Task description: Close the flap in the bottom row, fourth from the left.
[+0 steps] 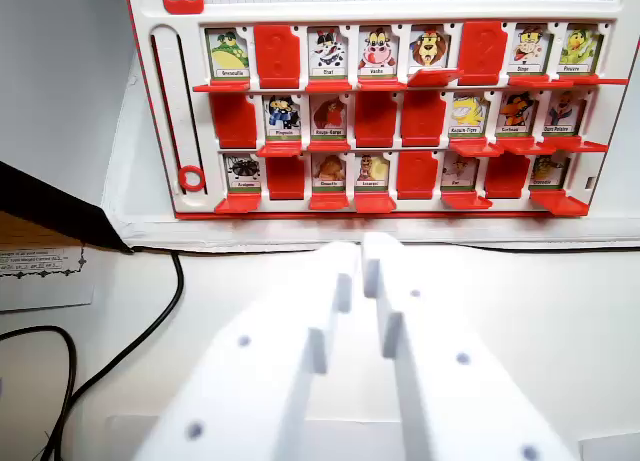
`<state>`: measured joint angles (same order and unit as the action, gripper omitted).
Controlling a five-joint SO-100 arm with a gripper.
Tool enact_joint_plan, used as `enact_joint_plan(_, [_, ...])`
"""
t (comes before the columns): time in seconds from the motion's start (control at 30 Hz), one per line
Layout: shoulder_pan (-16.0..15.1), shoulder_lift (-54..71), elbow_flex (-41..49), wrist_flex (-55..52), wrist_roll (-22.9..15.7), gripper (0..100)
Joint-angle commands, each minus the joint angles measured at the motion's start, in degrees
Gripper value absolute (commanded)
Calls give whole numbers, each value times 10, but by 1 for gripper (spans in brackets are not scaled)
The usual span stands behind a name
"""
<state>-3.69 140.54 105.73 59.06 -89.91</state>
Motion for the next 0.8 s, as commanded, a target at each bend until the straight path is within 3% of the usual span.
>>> enact_joint_plan(0.0, [4,4,-33,-4,-41,0])
enact_joint_plan(0.77, [7,6,-27,-4,-36,0])
